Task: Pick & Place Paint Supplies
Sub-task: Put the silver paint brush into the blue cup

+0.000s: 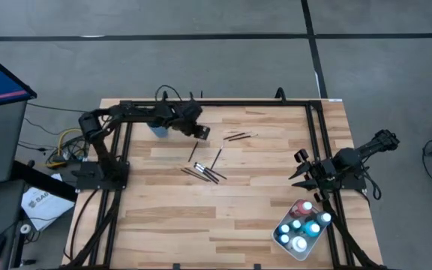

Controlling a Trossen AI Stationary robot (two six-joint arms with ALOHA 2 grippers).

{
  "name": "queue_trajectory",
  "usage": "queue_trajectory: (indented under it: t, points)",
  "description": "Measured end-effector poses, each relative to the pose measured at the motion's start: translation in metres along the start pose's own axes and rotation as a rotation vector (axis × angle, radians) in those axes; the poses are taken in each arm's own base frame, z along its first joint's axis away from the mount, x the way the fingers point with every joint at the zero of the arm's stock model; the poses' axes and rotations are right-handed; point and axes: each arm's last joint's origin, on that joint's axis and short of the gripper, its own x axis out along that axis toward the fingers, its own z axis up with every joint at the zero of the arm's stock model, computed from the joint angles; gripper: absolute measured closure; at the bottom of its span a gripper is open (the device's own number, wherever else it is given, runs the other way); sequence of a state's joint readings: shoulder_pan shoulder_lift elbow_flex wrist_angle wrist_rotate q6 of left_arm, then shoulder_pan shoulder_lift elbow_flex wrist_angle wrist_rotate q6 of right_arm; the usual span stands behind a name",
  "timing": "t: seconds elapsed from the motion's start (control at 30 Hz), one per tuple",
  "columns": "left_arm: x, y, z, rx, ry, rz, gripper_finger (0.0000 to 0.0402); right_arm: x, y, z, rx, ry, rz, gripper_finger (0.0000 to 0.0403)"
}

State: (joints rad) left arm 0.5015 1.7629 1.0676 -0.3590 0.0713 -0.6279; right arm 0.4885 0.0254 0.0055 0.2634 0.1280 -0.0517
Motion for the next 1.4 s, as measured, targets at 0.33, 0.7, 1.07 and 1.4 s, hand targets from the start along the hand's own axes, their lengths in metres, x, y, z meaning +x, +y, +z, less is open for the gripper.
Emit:
queue_trajectory:
  t: [0.33, 0.7, 1.07, 1.4]
  points:
    - [0.033, -0.012, -0.011, 0.090, 0.032, 0.089, 0.0281, 0.000, 0.000, 0.000, 0.000, 0.000, 0.000, 0.0311]
    - [0.014, -0.019, -0.009, 0.112, -0.017, 0.096, 0.0281, 0.000, 0.000, 0.000, 0.000, 0.000, 0.000, 0.0311]
    - [0.029, -0.009, -0.009, 0.114, 0.014, 0.141, 0.0281, 0.000, 0.000, 0.000, 0.000, 0.000, 0.000, 0.0311]
    - [0.049, -0.004, -0.020, 0.100, 0.114, 0.165, 0.0337, 0.000, 0.000, 0.000, 0.000, 0.000, 0.000, 0.0311]
